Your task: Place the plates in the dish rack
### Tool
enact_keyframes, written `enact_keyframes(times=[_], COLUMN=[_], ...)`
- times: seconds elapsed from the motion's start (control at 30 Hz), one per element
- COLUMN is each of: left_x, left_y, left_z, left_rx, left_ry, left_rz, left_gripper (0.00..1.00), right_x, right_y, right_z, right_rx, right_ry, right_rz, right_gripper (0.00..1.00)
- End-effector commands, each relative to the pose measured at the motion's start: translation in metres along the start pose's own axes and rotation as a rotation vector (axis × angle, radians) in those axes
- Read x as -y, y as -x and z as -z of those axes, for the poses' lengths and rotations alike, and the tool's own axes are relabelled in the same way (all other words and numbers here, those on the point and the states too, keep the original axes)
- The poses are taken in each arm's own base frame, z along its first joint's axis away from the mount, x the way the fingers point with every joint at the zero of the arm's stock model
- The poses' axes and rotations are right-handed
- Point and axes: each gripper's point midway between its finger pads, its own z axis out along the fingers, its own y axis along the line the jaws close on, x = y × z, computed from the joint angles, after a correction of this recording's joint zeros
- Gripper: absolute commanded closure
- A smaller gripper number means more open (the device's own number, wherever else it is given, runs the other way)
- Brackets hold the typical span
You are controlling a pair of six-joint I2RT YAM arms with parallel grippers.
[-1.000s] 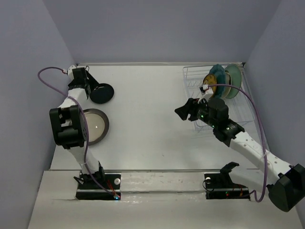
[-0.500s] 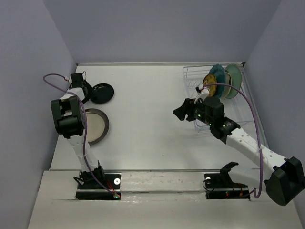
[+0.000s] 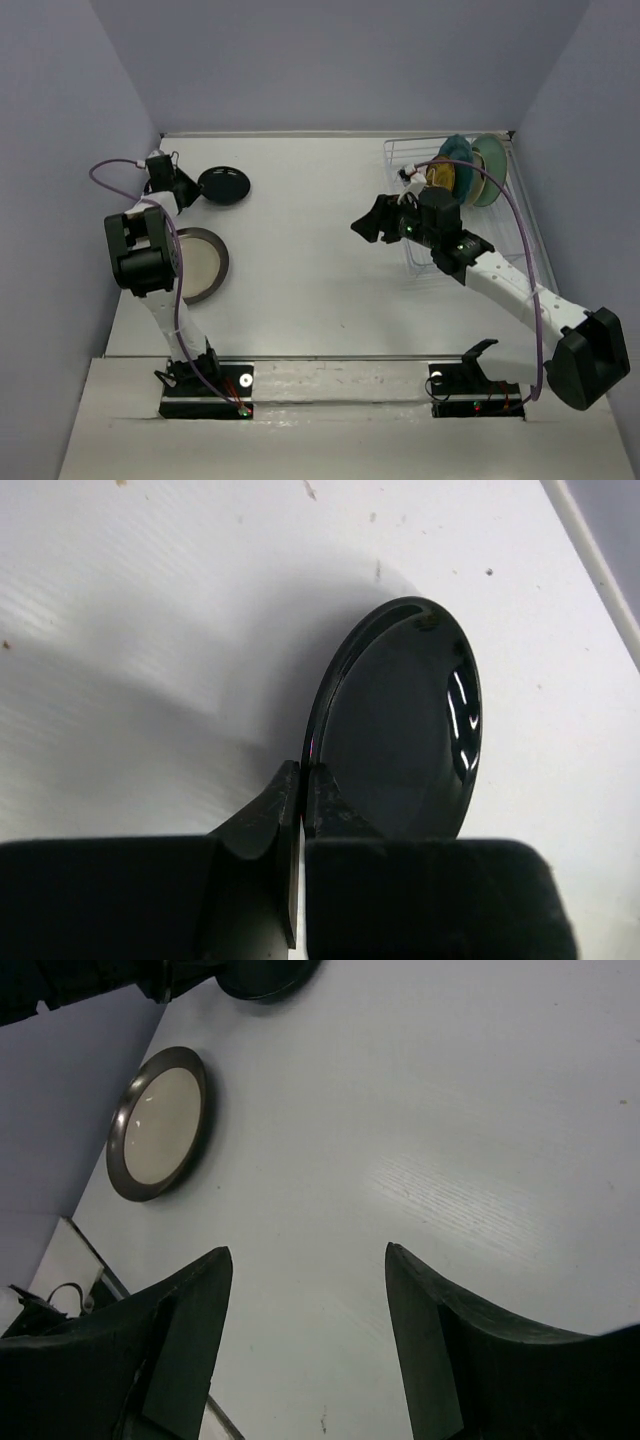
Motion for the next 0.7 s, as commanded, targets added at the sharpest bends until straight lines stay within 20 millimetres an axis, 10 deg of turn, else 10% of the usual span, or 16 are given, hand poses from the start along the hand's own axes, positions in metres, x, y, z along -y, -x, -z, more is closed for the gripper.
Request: enact_keyframes(times=[0.0, 0.27, 0.67], left_x=[0.081, 0.173, 0.177], left_y=[0.047, -0.035, -0.157], left_z=[0.071, 0.175, 0.255], left_rx=[0.138, 0.073, -0.104], left_ry=[-0.279, -0.578, -0.792], left_rz=[0.027, -0.054, -0.134], left_gripper=[0.94, 0.94, 0.94], right_x=[-0.041, -0.049, -0.037], right_y=[0.034, 0.032, 0.015], right_z=[-0.008, -0.039, -0.056], right_rx=[0.035, -0.024, -0.083], right_ry=[0.149, 0.208, 0.192], right_rz=[0.033, -0.031, -0.074], right_gripper=[0.27, 0.06, 0.02])
